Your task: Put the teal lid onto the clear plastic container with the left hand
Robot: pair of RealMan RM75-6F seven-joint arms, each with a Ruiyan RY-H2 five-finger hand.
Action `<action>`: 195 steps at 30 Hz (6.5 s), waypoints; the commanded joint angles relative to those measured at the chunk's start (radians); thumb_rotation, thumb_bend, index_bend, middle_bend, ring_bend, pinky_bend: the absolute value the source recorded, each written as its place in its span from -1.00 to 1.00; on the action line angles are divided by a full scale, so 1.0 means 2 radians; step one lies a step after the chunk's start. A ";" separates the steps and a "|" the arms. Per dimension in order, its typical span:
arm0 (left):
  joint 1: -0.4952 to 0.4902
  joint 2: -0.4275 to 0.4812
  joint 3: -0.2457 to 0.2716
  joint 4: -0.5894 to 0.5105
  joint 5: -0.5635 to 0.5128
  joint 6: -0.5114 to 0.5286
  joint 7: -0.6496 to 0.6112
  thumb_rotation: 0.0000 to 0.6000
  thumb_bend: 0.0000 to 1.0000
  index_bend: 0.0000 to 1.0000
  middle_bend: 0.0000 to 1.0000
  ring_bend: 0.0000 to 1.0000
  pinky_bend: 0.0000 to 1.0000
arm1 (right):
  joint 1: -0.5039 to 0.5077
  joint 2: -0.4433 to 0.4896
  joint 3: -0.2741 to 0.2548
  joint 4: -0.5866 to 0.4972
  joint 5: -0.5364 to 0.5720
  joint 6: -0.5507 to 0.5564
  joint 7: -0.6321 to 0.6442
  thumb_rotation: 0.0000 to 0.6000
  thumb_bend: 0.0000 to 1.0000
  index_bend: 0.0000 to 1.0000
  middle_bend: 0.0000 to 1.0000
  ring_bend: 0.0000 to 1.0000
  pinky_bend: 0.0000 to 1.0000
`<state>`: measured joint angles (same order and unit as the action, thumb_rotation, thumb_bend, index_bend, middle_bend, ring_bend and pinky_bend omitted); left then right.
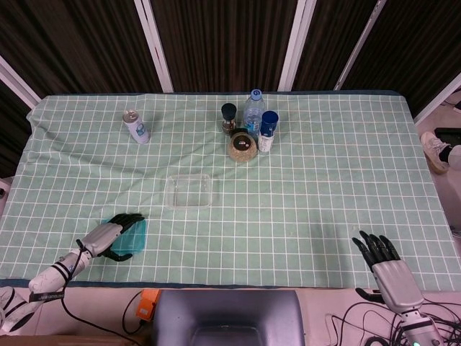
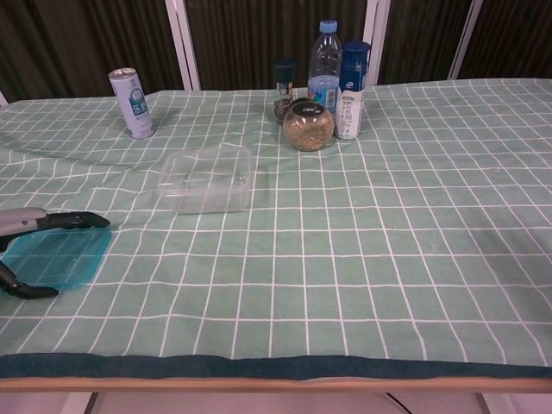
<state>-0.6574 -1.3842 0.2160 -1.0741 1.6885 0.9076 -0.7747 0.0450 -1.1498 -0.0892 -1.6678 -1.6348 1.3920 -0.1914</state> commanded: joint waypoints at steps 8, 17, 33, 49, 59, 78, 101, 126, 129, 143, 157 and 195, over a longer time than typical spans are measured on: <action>0.002 0.020 -0.005 -0.029 0.000 0.024 0.006 1.00 -0.44 -0.68 -0.57 0.48 0.64 | 0.000 -0.001 -0.001 0.000 -0.001 0.000 -0.002 1.00 -0.62 -1.00 -1.00 -1.00 -1.00; 0.005 0.031 -0.017 -0.039 -0.008 0.040 0.023 1.00 -0.44 -0.67 -0.57 0.48 0.64 | 0.001 -0.001 -0.002 0.000 -0.002 -0.001 -0.001 1.00 -0.62 -1.00 -1.00 -1.00 -1.00; -0.050 0.125 -0.103 -0.215 -0.074 0.008 0.153 1.00 -0.44 -0.67 -0.57 0.48 0.64 | 0.005 0.007 -0.001 -0.001 0.002 -0.007 0.017 1.00 -0.62 -1.00 -1.00 -1.00 -1.00; -0.152 0.048 -0.185 -0.215 -0.266 -0.124 0.354 1.00 -0.44 -0.67 -0.56 0.49 0.64 | 0.014 0.024 0.000 0.001 0.008 -0.019 0.061 1.00 -0.62 -1.00 -1.00 -1.00 -1.00; -0.205 0.001 -0.200 -0.175 -0.410 -0.153 0.428 1.00 -0.45 -0.66 -0.54 0.50 0.65 | 0.022 0.032 0.000 0.004 0.012 -0.031 0.085 1.00 -0.62 -1.00 -1.00 -1.00 -1.00; -0.280 -0.066 -0.173 -0.152 -0.631 -0.085 0.555 1.00 -0.44 -0.67 -0.52 0.50 0.65 | 0.024 0.044 -0.005 0.007 0.001 -0.027 0.116 1.00 -0.62 -1.00 -1.00 -1.00 -1.00; -0.271 -0.066 -0.173 -0.158 -0.594 -0.108 0.563 1.00 -0.44 -0.67 -0.52 0.50 0.65 | 0.021 0.043 -0.008 0.006 -0.002 -0.021 0.112 1.00 -0.62 -1.00 -1.00 -1.00 -1.00; -0.266 -0.065 -0.164 -0.127 -0.537 -0.154 0.536 1.00 -0.45 -0.67 -0.52 0.49 0.64 | 0.018 0.043 -0.007 0.005 -0.001 -0.016 0.107 1.00 -0.62 -1.00 -1.00 -1.00 -1.00; -0.268 -0.062 -0.162 -0.129 -0.536 -0.155 0.537 1.00 -0.45 -0.67 -0.52 0.49 0.64 | 0.018 0.043 -0.007 0.005 -0.001 -0.016 0.107 1.00 -0.62 -1.00 -1.00 -1.00 -1.00; -0.273 -0.055 -0.153 -0.125 -0.544 -0.166 0.533 1.00 -0.44 -0.67 -0.51 0.49 0.64 | 0.017 0.043 -0.006 0.004 0.000 -0.017 0.105 1.00 -0.62 -1.00 -1.00 -1.00 -1.00; -0.282 -0.061 -0.147 -0.120 -0.550 -0.169 0.532 1.00 -0.45 -0.67 -0.51 0.49 0.64 | 0.016 0.044 -0.006 0.005 0.000 -0.014 0.107 1.00 -0.62 -1.00 -1.00 -1.00 -1.00; -0.303 -0.059 -0.127 -0.131 -0.589 -0.154 0.559 1.00 -0.45 -0.66 -0.50 0.49 0.64 | 0.016 0.046 -0.007 0.004 -0.002 -0.014 0.110 1.00 -0.62 -1.00 -1.00 -1.00 -1.00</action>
<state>-1.2629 -1.5031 -0.0372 -1.3358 0.5112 0.5993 0.3440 0.0771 -1.0574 -0.1026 -1.6590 -1.6385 1.3633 0.0282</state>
